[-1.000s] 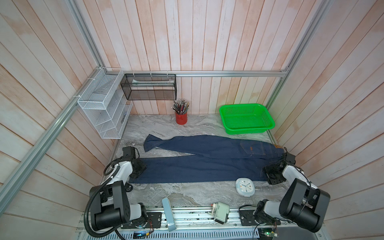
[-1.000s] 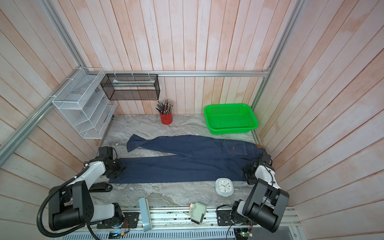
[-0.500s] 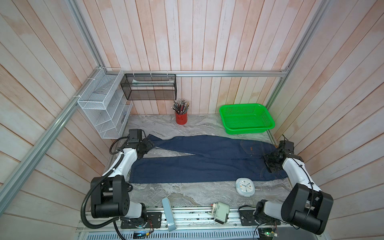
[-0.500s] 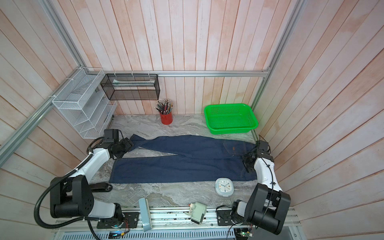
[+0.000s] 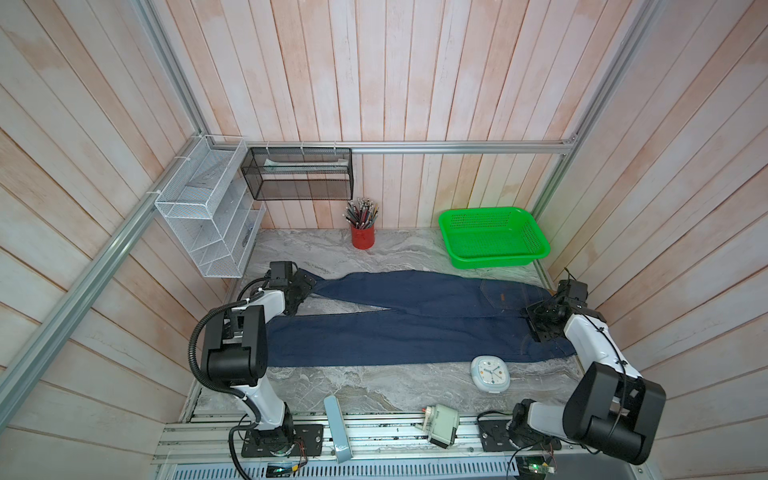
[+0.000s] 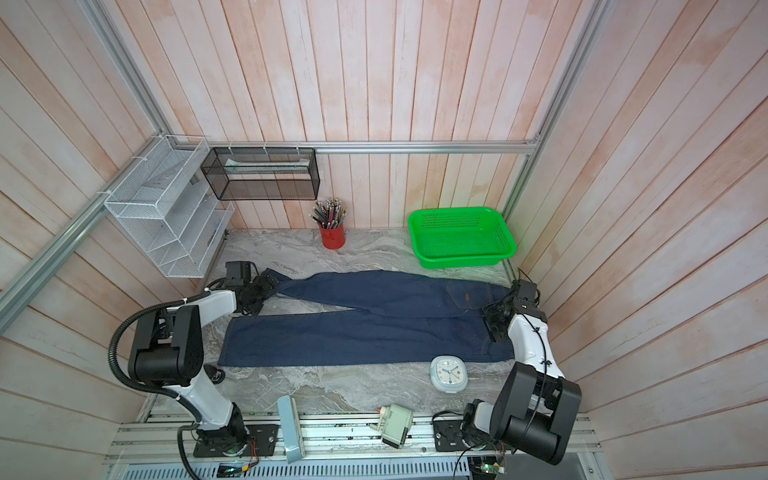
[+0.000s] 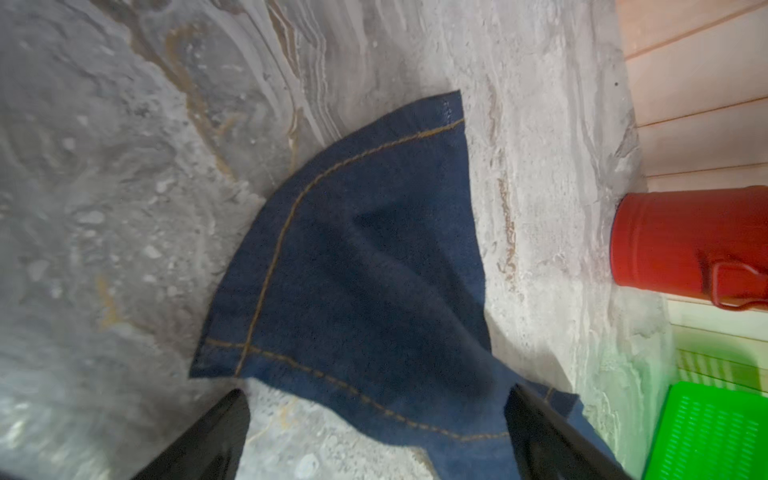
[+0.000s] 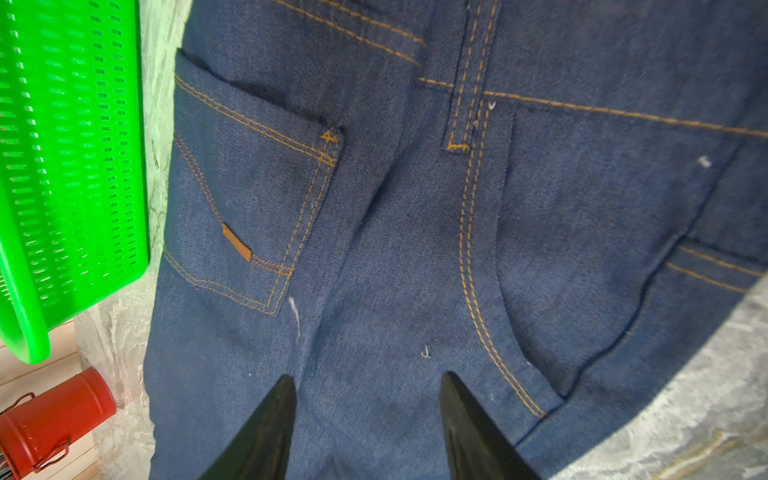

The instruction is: Fold and stack the trousers

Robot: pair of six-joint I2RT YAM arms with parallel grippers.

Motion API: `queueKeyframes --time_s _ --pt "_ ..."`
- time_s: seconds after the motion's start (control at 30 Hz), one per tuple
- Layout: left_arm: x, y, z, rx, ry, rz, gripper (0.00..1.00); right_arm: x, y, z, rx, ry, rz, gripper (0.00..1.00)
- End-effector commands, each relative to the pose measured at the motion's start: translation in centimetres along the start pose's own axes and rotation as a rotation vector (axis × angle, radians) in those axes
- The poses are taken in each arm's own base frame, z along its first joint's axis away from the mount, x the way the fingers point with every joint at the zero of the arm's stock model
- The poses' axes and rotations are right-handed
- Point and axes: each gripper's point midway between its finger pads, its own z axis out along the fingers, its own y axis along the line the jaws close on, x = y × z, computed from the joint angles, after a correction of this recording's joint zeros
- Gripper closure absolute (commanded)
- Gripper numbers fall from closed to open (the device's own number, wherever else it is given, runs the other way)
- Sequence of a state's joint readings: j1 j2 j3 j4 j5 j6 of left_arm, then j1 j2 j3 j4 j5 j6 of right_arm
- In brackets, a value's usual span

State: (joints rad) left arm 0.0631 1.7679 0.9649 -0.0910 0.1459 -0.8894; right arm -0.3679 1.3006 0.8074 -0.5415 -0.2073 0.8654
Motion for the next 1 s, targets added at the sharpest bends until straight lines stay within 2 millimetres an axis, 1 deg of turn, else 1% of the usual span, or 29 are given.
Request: queueKeyframes --time_s 0.0,0.07,0.13,0.27,0.33,0.4,0.5,0.57,0.7,0.77,0.87,0.97 --pt "0.3 -0.3 1.5 0.032 0.019 -0.05 0.03 -0.1 0.7 0.0 -0.018 0.001 0.004 0.43" --pt "0.2 -0.2 1.8 0.035 0.018 -0.061 0.08 -0.2 0.7 0.0 -0.019 0.001 0.007 0.43" --pt "0.1 -0.3 1.9 0.036 0.015 -0.065 0.18 -0.2 0.8 0.1 -0.021 0.001 0.007 0.43" --pt "-0.5 -0.9 1.1 0.047 -0.012 -0.061 0.51 -0.2 0.9 -0.1 -0.025 0.0 0.006 0.44" --pt "-0.9 -1.5 0.3 0.058 -0.029 -0.05 0.66 -0.3 1.1 -0.2 -0.03 -0.001 0.005 0.44" --pt "-1.5 -2.3 -1.2 0.076 -0.052 -0.034 0.78 -0.2 1.4 -0.4 -0.042 0.0 -0.002 0.44" --pt "-2.2 -3.7 -4.0 0.11 -0.083 -0.004 0.89 -0.3 1.8 -0.8 -0.06 -0.008 -0.009 0.44" --pt "-2.5 -4.6 -6.1 0.137 -0.103 0.018 0.91 -0.4 2.1 -1.1 -0.074 -0.011 -0.018 0.44" --pt "-2.6 -6.1 -10.6 0.185 -0.134 0.066 0.9 -0.4 3.0 -1.8 -0.114 -0.013 -0.034 0.44" --pt "-2.3 -6.5 -12.1 0.202 -0.127 0.084 0.88 -0.2 3.1 -1.9 -0.124 -0.009 -0.034 0.44" --pt "-1.2 -6.5 -13.6 0.213 -0.097 0.106 0.86 -0.2 2.9 -2.1 -0.114 -0.011 -0.029 0.44" --pt "0.2 -5.8 -14.3 0.217 -0.057 0.112 0.86 -0.2 2.2 -1.8 -0.096 -0.022 -0.019 0.43"
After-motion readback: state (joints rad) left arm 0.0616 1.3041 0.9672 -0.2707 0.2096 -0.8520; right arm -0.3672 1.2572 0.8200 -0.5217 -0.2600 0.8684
